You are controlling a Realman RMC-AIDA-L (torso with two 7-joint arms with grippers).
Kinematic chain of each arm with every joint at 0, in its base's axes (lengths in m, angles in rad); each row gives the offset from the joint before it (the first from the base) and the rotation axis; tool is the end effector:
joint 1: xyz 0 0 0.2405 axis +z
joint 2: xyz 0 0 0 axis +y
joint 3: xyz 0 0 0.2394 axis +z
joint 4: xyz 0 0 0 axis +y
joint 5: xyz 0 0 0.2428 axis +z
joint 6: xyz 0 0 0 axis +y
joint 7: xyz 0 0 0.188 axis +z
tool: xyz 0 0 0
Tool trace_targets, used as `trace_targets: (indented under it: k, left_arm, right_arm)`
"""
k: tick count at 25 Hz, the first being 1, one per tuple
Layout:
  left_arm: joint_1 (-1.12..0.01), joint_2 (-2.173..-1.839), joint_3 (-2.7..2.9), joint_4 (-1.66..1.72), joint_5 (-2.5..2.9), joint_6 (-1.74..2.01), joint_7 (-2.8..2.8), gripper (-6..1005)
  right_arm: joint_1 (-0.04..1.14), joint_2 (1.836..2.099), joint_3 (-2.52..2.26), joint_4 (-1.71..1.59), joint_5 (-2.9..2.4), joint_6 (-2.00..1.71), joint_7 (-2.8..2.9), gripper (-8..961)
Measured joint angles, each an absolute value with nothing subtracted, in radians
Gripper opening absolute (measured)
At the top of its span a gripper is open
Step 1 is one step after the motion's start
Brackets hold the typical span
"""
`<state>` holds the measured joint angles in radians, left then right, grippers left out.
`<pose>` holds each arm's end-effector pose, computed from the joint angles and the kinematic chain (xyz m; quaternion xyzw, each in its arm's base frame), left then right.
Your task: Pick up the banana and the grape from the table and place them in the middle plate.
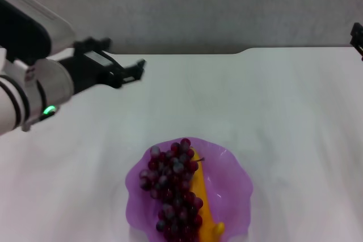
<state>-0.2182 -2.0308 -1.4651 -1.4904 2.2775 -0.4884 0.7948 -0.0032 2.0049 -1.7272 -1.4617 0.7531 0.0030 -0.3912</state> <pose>-0.1556 0.4376 -0.0036 -0.8651 -0.1848 -0.1201 0.4505 0.2333 0.4222 0.0591 -0.7067 0.3083 0.2319 0.5931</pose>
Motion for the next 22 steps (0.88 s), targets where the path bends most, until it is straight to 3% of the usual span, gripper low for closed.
trace_targets:
  k: [1, 9, 22]
  left_arm:
    - [-0.209, -2.031, -1.465, -1.488, 2.284, -0.455, 0.805, 823]
    - [-0.107, -2.033, -1.392, -1.473, 2.295, -0.115, 0.998, 881]
    - [-0.086, -2.011, -1.300, -1.339, 2.318, 0.440, 0.606, 877]
  right_arm:
    - [-0.003, 2.005, -1.727, -1.462, 0.753, 0.003, -0.391, 607]
    - [0.004, 2.005, -1.727, -1.460, 0.753, 0.003, -0.391, 607]
    - [0.020, 2.005, -1.748, -1.450, 0.753, 0.003, -0.391, 606]
